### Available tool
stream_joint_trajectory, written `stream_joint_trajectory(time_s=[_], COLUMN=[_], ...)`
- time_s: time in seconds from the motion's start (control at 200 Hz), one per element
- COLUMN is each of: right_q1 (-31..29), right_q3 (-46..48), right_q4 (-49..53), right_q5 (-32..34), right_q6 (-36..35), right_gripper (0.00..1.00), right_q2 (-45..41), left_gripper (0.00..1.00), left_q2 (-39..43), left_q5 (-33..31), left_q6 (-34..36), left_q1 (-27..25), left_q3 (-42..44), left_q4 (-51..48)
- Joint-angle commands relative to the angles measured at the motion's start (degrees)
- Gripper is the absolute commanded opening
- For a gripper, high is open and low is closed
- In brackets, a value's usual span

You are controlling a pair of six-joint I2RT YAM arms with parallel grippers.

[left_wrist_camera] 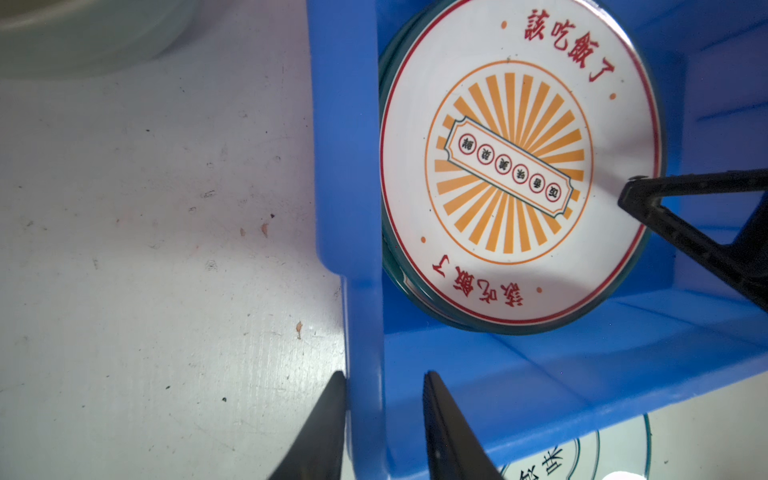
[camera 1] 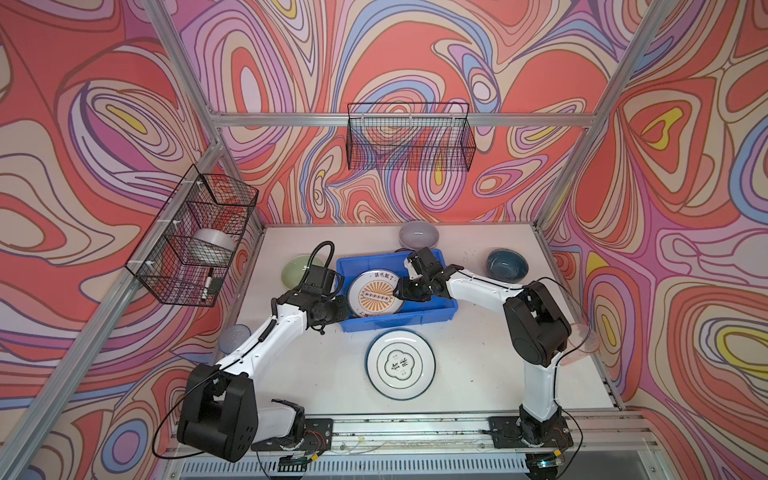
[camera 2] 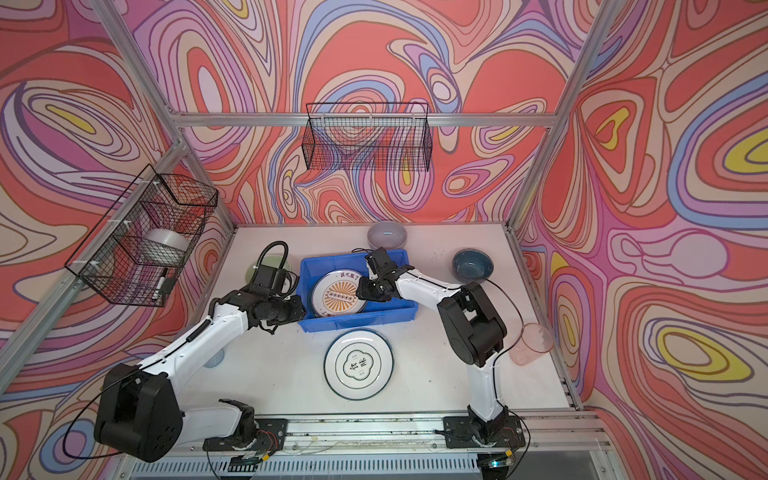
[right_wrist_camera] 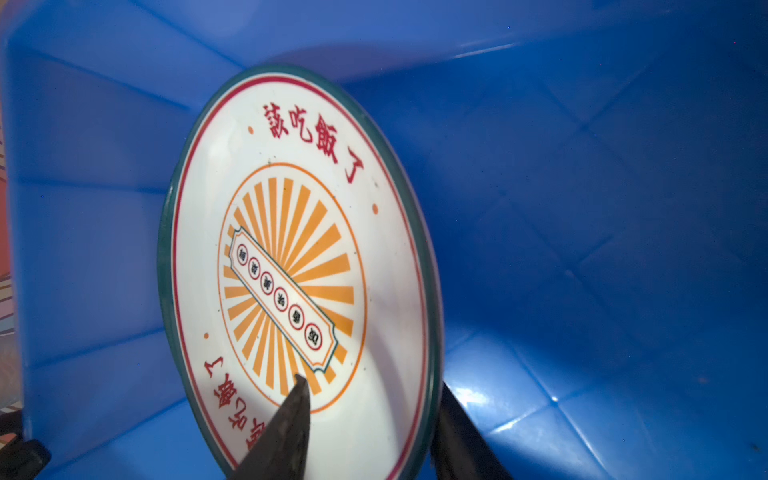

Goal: Place the mixed dishes into the plastic bin

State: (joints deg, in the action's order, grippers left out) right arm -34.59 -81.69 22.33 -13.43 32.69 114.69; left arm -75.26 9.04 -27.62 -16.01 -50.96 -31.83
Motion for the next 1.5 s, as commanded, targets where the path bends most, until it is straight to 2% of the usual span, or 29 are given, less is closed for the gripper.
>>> stream_joint_trajectory(time_s=[0.0, 0.24, 0.396, 0.611, 0.852, 0.957, 1.132, 1.327, 1.493], right_q1=[-0.91, -1.75, -2.39, -2.68, -2.59, -2.6, -2.6, -2.59, -2.59], right_q3=[-2.47, -4.83, -5.76, -5.98, -3.83, -3.27, 0.18, 8.31, 16.74], right_q4=[1.63, 6.08, 8.02, 9.44, 9.86, 11.48, 12.21, 10.75, 9.13], right_q5=[1.43, 4.55, 5.19, 6.74, 9.74, 10.26, 7.38, 1.18, -2.72], right_q6=[-1.97, -4.4, -6.12, -6.77, -7.35, -8.4, -9.21, -9.48, -8.02], right_gripper=[0.48, 0.52, 0.59, 0.6, 0.6, 0.64, 0.65, 0.66, 0.66], right_q2=[1.45, 2.14, 2.04, 1.21, -5.03, -8.11, -14.98, -23.53, -30.4], left_gripper=[0.35, 0.35, 0.35, 0.35, 0.43, 0.44, 0.46, 0.49, 0.49], left_q2=[-0.67, -0.5, -0.59, -0.4, 2.14, 4.12, 8.68, 15.06, 19.05], left_q5=[1.57, 1.84, 2.49, 3.09, 0.99, -0.47, 3.08, 6.88, 5.55], left_q6=[0.46, 0.48, 0.11, -0.05, 0.43, 0.72, 1.64, 0.95, -1.06], left_q1=[0.19, 0.19, 0.19, 0.22, 0.19, 0.23, 0.07, -1.64, -4.11], left_q3=[-0.88, -1.74, -2.04, -2.13, -3.01, -3.18, -1.65, 1.68, 4.82], left_q4=[-0.16, -0.73, -0.6, -0.58, -4.63, -7.13, -8.35, -8.41, -9.29])
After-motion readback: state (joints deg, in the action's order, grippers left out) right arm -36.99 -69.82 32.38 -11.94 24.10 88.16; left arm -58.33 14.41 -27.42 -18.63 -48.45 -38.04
